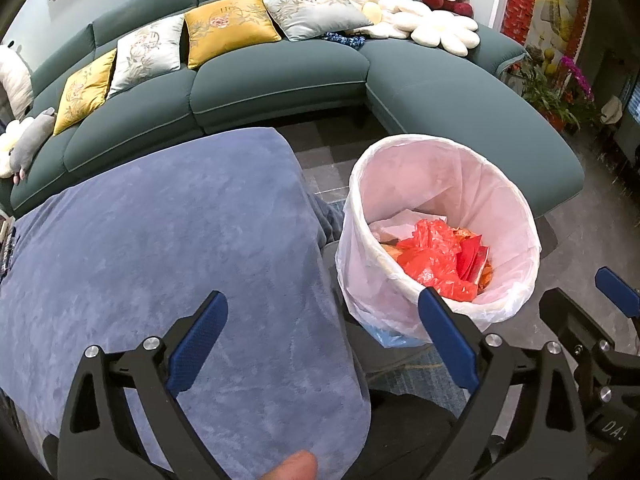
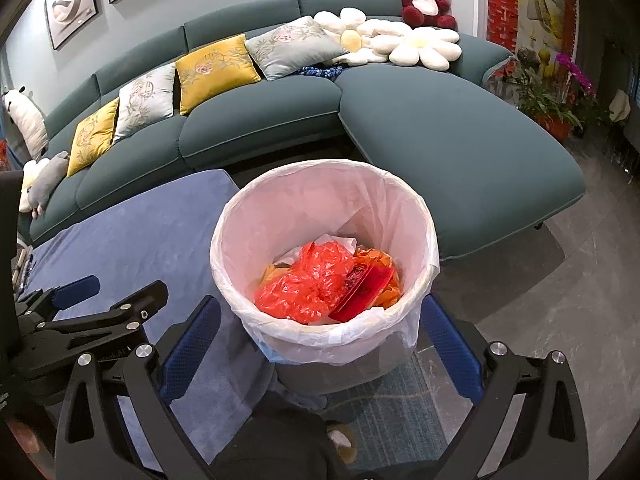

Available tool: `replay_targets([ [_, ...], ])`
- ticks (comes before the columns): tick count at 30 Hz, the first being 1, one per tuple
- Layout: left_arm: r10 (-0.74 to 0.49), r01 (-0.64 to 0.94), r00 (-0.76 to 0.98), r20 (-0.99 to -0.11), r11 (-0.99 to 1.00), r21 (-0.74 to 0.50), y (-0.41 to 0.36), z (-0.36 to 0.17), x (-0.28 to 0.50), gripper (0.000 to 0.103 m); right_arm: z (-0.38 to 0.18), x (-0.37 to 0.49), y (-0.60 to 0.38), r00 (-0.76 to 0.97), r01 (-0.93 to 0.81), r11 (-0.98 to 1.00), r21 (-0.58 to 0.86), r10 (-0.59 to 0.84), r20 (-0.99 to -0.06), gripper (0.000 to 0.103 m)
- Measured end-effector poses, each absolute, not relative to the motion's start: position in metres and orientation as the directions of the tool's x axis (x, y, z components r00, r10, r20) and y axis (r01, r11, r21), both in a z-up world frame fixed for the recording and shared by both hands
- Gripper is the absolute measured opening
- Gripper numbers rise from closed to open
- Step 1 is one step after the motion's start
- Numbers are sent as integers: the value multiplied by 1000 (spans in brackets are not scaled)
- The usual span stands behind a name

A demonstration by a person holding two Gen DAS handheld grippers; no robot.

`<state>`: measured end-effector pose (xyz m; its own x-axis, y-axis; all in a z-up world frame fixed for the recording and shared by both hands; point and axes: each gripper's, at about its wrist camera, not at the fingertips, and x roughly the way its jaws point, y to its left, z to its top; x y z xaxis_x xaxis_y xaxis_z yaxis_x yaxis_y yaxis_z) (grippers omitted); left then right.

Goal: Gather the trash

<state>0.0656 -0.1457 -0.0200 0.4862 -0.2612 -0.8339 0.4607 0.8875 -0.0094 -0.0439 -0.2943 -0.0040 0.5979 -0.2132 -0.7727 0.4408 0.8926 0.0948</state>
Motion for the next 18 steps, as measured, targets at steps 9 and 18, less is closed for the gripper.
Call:
replay_targets([
  [9,-244,455,497,-833,890,10,-143,-23,62,92,-7,-44,-291,591,437,897,73,-225,-775,96],
  [18,-237,444,506,-829,896,15,-141,-23,62,92,-10,-43,-290,585,436,898,63,-230,-778,96],
])
